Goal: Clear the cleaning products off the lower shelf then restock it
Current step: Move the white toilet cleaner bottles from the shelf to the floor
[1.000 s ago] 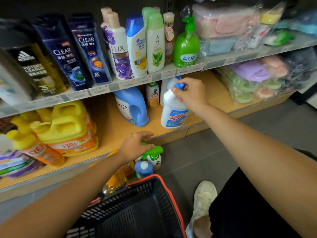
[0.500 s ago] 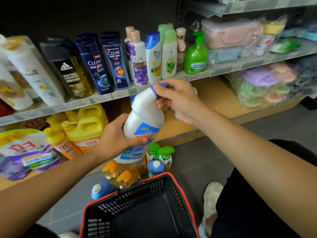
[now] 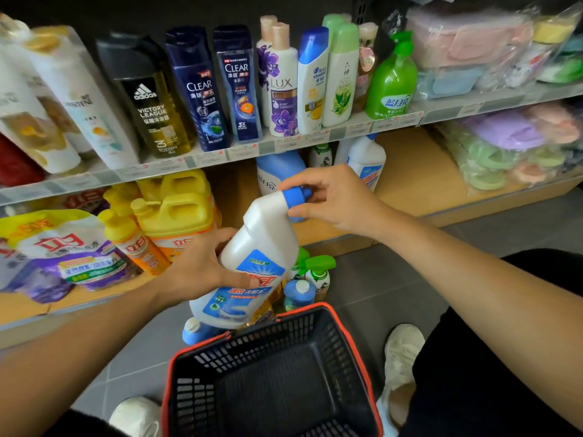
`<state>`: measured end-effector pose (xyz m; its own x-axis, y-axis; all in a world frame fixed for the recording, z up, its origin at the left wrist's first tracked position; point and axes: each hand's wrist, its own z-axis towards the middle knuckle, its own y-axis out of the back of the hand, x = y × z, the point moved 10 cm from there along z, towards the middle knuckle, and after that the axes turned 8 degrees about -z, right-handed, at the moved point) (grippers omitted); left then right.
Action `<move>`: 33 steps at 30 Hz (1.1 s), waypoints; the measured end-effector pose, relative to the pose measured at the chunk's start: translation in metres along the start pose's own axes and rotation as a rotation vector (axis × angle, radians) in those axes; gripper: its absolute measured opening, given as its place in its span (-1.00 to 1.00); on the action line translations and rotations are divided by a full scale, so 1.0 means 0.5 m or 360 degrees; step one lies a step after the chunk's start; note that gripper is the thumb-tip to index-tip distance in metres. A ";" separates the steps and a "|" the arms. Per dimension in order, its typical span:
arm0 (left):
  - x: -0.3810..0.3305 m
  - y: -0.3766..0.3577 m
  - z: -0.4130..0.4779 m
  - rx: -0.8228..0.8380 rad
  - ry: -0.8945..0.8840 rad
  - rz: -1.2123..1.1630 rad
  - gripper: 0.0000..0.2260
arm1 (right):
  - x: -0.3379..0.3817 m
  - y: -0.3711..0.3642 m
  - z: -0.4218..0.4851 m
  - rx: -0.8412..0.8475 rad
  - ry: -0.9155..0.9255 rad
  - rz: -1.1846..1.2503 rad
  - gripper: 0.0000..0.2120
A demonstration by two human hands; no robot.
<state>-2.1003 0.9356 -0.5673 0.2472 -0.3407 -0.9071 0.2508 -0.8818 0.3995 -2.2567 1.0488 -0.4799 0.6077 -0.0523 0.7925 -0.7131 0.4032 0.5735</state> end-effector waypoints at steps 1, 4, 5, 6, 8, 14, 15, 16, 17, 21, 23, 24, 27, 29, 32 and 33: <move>0.007 -0.003 -0.001 0.0015 0.0010 -0.0010 -0.48 | -0.007 -0.006 0.000 0.0006 -0.0014 -0.0014 -0.57; 0.022 -0.007 -0.003 0.0039 0.0026 0.0028 -0.48 | -0.021 -0.023 0.001 0.0069 -0.0049 -0.0027 -0.61; 0.024 -0.006 -0.004 0.0031 0.0028 0.0050 -0.48 | -0.024 -0.026 0.001 0.0088 -0.0052 -0.0011 -0.62; 0.025 -0.004 -0.004 0.0011 0.0023 0.0075 -0.48 | -0.025 -0.029 0.001 0.0098 -0.0048 0.0021 -0.64; 0.021 0.003 -0.004 -0.0049 -0.0004 0.0144 -0.47 | -0.029 -0.034 0.000 0.0101 -0.0056 0.0141 -0.66; -0.004 0.025 -0.010 -0.0236 -0.0125 0.0433 -0.31 | -0.054 -0.052 -0.003 0.0118 -0.0222 0.0441 -0.94; -0.008 0.027 -0.011 -0.0255 -0.0146 0.0484 -0.29 | -0.058 -0.054 -0.003 0.0115 -0.0254 0.0469 -0.95; -0.012 0.029 -0.011 -0.0270 -0.0162 0.0524 -0.30 | -0.062 -0.055 -0.003 0.0111 -0.0280 0.0477 -0.94; -0.014 0.031 -0.011 -0.0278 -0.0169 0.0548 -0.31 | -0.066 -0.056 -0.003 0.0104 -0.0295 0.0478 -0.94; -0.016 0.032 -0.009 -0.0251 -0.0134 0.0487 -0.31 | -0.060 -0.045 -0.001 -0.0003 -0.0239 0.0507 -0.91; -0.013 0.027 -0.006 -0.0207 -0.0102 0.0401 -0.36 | -0.054 -0.032 0.002 -0.0088 -0.0181 0.0505 -0.86; -0.011 0.023 -0.005 -0.0183 -0.0090 0.0342 -0.40 | -0.053 -0.027 0.003 -0.0112 -0.0168 0.0497 -0.83; 0.003 0.014 0.000 -0.0123 -0.0034 0.0118 -0.51 | -0.048 -0.021 0.003 -0.0118 -0.0122 0.0463 -0.68; 0.009 0.008 0.002 -0.0068 -0.0005 0.0002 -0.54 | -0.041 -0.017 0.002 -0.0131 -0.0079 0.0446 -0.62; 0.007 -0.003 0.002 0.0006 0.0008 -0.0125 -0.55 | -0.032 -0.010 0.002 -0.0138 -0.0054 0.0455 -0.60; 0.005 -0.006 0.001 0.0020 0.0008 -0.0151 -0.55 | -0.031 -0.008 0.002 -0.0135 -0.0060 0.0454 -0.61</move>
<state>-2.1010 0.9371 -0.5707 0.2279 -0.2538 -0.9400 0.2613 -0.9141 0.3102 -2.2637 1.0473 -0.4941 0.3725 0.0408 0.9271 -0.8206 0.4811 0.3086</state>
